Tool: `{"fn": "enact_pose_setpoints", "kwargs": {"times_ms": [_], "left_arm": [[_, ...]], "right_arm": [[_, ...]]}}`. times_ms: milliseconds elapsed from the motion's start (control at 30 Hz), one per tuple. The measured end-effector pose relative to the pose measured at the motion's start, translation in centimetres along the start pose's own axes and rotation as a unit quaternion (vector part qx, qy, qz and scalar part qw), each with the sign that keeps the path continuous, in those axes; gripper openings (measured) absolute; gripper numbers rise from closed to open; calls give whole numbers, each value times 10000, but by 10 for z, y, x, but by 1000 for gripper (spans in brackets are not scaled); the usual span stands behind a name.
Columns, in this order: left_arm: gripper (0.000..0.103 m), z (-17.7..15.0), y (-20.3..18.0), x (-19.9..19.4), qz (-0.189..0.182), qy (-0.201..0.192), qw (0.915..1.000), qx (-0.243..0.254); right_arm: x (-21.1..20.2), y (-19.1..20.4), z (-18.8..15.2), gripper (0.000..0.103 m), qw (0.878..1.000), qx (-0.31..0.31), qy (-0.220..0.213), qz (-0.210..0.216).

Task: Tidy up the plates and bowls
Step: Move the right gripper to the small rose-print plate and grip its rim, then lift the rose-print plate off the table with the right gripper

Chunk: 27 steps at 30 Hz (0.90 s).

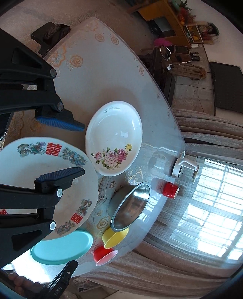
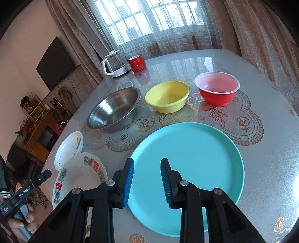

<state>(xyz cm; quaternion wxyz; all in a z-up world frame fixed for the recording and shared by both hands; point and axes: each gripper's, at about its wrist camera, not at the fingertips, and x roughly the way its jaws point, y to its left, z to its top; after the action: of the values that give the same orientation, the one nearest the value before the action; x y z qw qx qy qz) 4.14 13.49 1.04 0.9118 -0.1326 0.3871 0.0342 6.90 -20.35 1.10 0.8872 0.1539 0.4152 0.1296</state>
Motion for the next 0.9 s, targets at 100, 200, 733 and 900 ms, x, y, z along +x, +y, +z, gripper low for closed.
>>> {"fn": "enact_pose_setpoints", "kwargs": {"times_ms": [100,200,733,900], "left_arm": [[41,2,13,1,26,-56,9999,-89],[41,4,25,4,82,-81,9998,-160],[41,38,88,52,70,57,9974,-709],[39,46,91,71,-57,131,9983,-572]], "right_arm": [[12,15,1,30,9997,-108,137,160],[25,28,1,30,9988,-196,313,307],[117,131,36,25,9843,-547,1031,1325],[160,150,45,22,9808,-419,1397,1293]]}}
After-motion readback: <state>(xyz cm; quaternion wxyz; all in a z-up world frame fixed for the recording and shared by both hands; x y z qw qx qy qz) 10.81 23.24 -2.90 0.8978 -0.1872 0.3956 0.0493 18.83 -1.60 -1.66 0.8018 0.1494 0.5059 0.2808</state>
